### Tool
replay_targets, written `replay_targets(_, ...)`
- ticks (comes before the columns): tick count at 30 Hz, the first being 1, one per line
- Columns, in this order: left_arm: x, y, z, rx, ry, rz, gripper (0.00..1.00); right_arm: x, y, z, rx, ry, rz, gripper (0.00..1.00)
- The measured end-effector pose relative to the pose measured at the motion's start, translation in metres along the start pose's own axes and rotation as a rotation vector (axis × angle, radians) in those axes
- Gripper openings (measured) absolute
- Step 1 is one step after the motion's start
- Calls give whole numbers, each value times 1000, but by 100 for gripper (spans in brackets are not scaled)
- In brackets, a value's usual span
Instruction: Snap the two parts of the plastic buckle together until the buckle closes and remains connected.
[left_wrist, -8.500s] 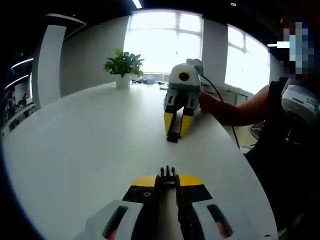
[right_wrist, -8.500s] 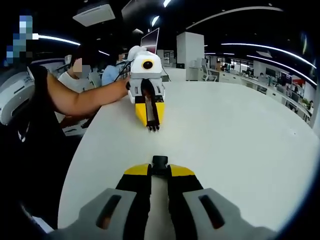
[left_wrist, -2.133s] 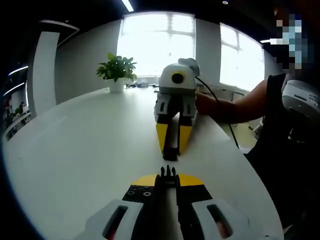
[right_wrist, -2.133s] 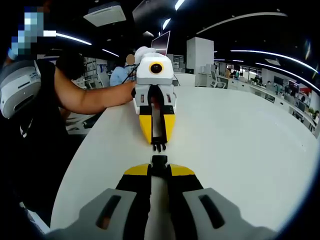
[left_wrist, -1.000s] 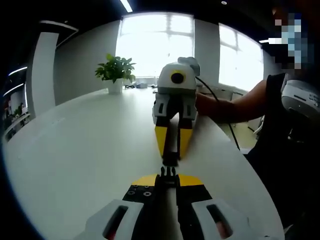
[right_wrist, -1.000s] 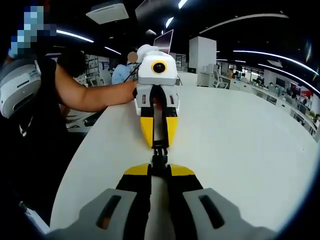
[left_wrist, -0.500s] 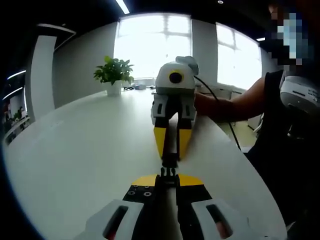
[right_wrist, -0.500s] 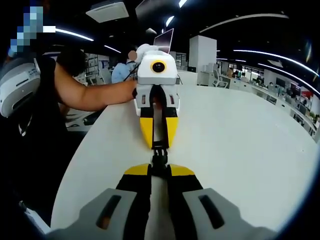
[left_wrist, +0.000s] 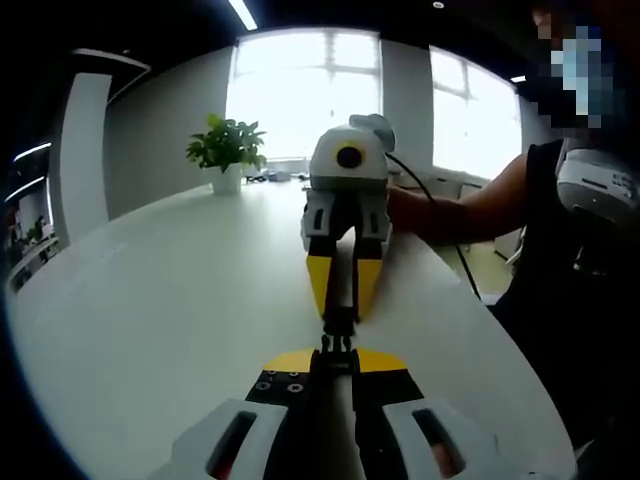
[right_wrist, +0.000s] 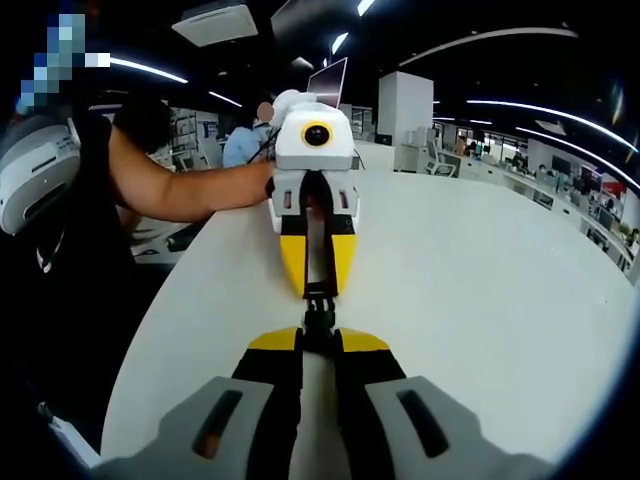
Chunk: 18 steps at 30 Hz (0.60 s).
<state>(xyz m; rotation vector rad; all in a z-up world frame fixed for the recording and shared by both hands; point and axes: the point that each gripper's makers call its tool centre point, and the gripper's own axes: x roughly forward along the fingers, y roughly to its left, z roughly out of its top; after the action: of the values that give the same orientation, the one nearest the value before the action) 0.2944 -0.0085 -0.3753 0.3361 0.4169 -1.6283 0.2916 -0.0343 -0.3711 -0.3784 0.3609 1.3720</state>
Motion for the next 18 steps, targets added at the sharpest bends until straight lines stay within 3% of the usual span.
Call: replay_targets(18, 0, -1, 2, 9, -7, 1, 10, 0, 1, 0, -3, -7, 0, 11)
